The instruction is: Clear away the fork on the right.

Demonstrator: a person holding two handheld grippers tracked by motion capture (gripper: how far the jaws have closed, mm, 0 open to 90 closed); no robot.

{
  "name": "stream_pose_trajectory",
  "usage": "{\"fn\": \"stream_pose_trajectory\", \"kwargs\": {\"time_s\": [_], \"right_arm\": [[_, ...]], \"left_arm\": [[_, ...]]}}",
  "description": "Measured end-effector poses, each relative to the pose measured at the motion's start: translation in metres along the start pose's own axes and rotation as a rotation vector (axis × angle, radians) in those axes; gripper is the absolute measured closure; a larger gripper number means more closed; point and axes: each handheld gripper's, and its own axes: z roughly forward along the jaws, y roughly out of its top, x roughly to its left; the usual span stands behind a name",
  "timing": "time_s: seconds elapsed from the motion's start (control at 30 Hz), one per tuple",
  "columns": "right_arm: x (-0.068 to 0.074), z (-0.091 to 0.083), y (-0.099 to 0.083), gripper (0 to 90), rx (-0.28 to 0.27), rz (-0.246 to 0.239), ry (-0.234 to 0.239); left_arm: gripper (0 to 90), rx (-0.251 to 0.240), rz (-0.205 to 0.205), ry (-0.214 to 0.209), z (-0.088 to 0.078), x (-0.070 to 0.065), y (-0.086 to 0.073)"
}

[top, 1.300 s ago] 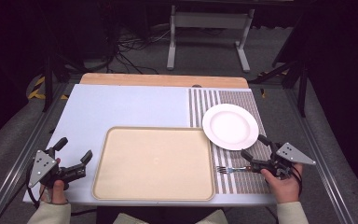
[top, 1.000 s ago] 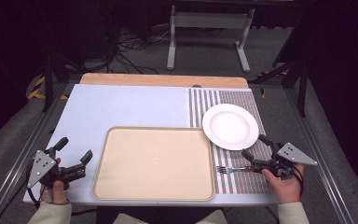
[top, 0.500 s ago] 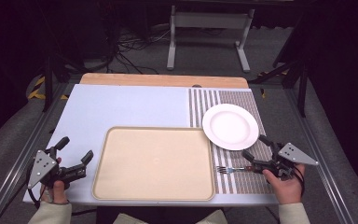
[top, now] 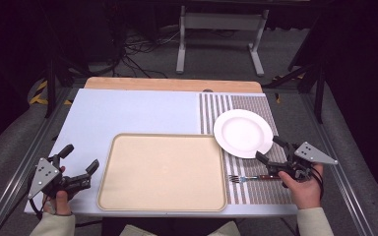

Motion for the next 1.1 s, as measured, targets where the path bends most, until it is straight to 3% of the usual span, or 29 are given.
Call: {"fn": "stream_pose_trajectory", "kwargs": {"time_s": [0.27, 0.47, 0.73, 1.1], "right_arm": [[0.003, 0.01, 0.018, 8.0, 0.068, -0.039, 0.041], [0.006, 0.018, 0.033, 8.0, 0.158, -0.086, 0.077], [0.007, 0.022, 0.046, 8.0, 0.228, -0.132, 0.086], [0.014, 0.032, 0.062, 8.0, 0.395, -0.236, 0.126]], "left_arm": [[1.9, 0.021, 0.021, -0.018, 0.001, 0.001, 0.001], [1.9, 0.013, 0.029, -0.006, 0.001, 0.001, 0.002], [1.8, 0.007, 0.033, -0.008, 0.001, 0.001, 0.002], [1.9, 0.001, 0.04, -0.025, 0.0, 0.001, 0.003]]}}
